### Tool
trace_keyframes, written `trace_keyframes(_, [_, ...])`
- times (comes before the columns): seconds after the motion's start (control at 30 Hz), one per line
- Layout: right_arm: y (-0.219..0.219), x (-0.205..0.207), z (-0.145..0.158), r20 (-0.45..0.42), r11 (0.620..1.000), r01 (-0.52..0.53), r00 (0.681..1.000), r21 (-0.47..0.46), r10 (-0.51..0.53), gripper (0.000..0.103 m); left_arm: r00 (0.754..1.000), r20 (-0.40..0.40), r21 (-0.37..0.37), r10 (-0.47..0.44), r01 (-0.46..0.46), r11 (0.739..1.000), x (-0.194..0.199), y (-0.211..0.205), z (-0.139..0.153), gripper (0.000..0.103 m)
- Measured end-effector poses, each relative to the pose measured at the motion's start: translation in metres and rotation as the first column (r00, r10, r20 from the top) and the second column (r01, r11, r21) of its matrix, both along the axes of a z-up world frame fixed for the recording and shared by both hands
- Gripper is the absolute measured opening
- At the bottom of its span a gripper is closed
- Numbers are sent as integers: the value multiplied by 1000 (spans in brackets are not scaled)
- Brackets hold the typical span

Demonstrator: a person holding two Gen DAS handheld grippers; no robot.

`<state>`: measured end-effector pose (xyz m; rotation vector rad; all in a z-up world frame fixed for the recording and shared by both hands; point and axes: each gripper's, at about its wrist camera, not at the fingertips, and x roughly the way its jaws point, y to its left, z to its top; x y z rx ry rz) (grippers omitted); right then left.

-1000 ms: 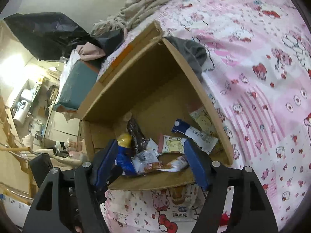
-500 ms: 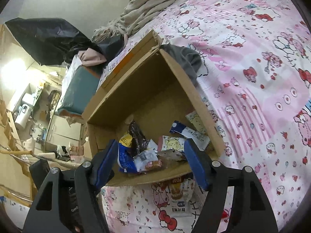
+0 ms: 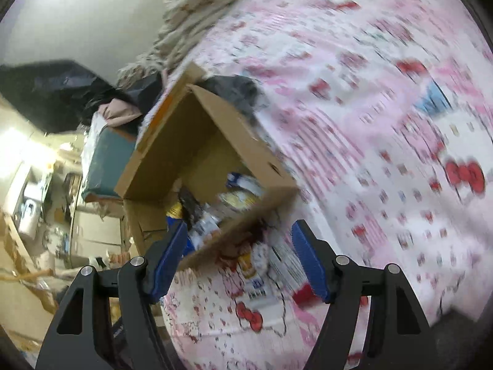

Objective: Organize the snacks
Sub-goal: 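Grasp small red candy packet with left gripper while right grasps white-red bar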

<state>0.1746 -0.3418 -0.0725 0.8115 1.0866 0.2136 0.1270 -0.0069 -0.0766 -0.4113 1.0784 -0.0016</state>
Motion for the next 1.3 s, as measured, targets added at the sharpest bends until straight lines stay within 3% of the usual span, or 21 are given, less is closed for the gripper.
trace_keyframes(0.13, [-3, -4, -16, -71, 999, 13, 997, 33, -10, 74, 1000, -14, -10, 18, -18, 1000, -1, -16, -19, 65])
trace_keyframes(0.33, [0, 2, -22, -101, 1000, 12, 995, 20, -10, 74, 999, 5, -20, 34, -34, 999, 16, -41, -50, 56])
trace_keyframes(0.43, [-3, 4, -28, -128, 998, 30, 992, 61, -22, 74, 999, -9, -15, 52, -53, 999, 27, -46, -66, 54])
trace_keyframes(0.5, [-4, 6, -30, -135, 996, 35, 991, 76, -25, 74, 999, -6, -6, 54, -54, 999, 34, -49, -76, 45])
trace_keyframes(0.63, [-3, 9, -27, -124, 997, 22, 992, 73, -13, 74, 999, -5, 24, 43, -43, 999, 44, -57, -88, 37])
trace_keyframes(0.7, [-4, 9, -27, -125, 997, 19, 992, 71, -10, 74, 999, -8, 31, 33, -32, 999, 46, -60, -91, 14])
trace_keyframes(0.73, [-4, 10, -28, -128, 997, 20, 992, 71, -11, 74, 1000, -16, 15, 19, -19, 1000, 46, -61, -92, 14])
trace_keyframes(0.87, [-5, 10, -31, -143, 999, 20, 990, 49, -12, 74, 999, -41, 6, -17, 17, 1000, 36, -57, -84, 13])
trace_keyframes(1.03, [6, 13, -38, -177, 1000, -30, 984, 9, 31, 74, 991, -128, 0, -37, 37, 999, 24, -42, -64, 13])
trace_keyframes(1.3, [30, 21, -61, -279, 980, -165, 951, -110, 129, 71, 960, -179, 55, -216, 229, 972, 0, -27, -7, 13])
